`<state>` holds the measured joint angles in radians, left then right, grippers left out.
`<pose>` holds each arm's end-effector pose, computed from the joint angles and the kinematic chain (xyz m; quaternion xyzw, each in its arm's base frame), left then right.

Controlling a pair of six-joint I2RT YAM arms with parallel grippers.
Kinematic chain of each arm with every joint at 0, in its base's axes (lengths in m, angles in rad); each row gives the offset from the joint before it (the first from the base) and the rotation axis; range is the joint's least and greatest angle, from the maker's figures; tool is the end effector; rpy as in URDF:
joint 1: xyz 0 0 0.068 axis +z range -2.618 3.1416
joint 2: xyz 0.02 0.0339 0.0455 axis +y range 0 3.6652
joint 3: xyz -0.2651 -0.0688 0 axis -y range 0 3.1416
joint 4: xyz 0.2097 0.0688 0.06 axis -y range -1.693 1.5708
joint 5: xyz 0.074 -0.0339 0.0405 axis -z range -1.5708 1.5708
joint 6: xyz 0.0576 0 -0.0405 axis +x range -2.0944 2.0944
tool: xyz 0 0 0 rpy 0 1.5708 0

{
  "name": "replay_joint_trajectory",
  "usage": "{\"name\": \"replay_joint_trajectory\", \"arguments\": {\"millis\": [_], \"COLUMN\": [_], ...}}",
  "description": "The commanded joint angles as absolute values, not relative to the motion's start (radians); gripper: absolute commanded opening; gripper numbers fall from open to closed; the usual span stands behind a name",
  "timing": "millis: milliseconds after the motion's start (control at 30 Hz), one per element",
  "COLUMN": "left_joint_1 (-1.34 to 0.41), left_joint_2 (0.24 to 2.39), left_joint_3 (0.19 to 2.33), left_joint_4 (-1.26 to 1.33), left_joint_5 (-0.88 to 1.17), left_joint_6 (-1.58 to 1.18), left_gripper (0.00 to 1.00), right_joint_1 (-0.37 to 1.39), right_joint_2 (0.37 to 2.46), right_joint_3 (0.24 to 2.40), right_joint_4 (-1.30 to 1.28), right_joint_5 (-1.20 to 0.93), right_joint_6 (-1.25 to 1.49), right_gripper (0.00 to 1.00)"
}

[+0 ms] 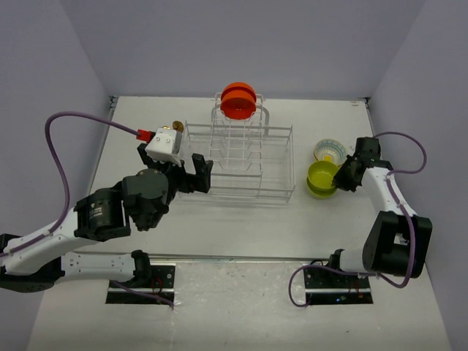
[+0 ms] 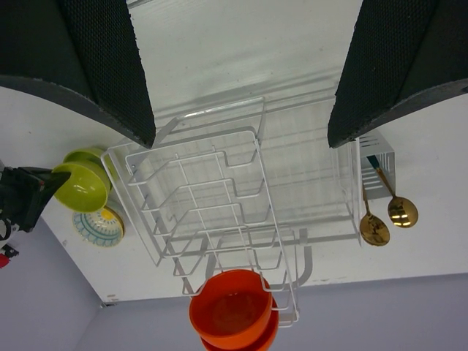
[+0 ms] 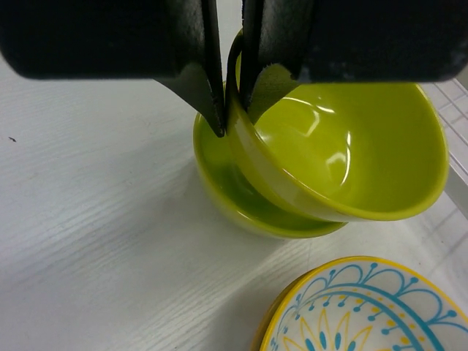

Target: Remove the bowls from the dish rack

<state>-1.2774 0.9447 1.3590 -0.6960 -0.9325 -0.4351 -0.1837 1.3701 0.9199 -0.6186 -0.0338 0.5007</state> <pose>0.0838 -0.1173 0.4375 0.0454 0.7621 -0.1699 0.6231 0.2416 -0.0429 0.2207 0.3210 0.9138 0.0554 0.2426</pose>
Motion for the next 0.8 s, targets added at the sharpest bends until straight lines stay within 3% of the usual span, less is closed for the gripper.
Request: {"name": "replay_joint_trajectory", "arguments": {"millis": [0,300,600,767], "left_joint_1": [-1.276,-1.276,-1.276,-1.276], "left_joint_2": [0.948,0.939,0.963,0.992], "left_joint_3": [1.355,1.353,1.376,1.388], "left_joint_4": [-0.649,-0.641,-0.624,-0.617], "left_joint_5": [-0.927,-0.900,-0.867,-0.880], "left_joint_6": [-0.456,-0.459,-0.449,-0.445], "left_gripper": [1.00,1.00,1.00,1.00], "right_joint_1": [-0.186,-0.187,-0.186,-0.187], "right_joint_2": [1.358,1.341,1.281,1.238], "right_joint_3": [0.907,0.882,0.862,0.868], "right_joint_4": [-0.558,-0.552,-0.555,-0.575], "right_joint_5": [-0.069,-0.097,-0.107,-0.086], "right_joint_6": [0.508,0.506,0.511,0.512], "right_gripper": [0.13,0.16,0.36,0.39]}}
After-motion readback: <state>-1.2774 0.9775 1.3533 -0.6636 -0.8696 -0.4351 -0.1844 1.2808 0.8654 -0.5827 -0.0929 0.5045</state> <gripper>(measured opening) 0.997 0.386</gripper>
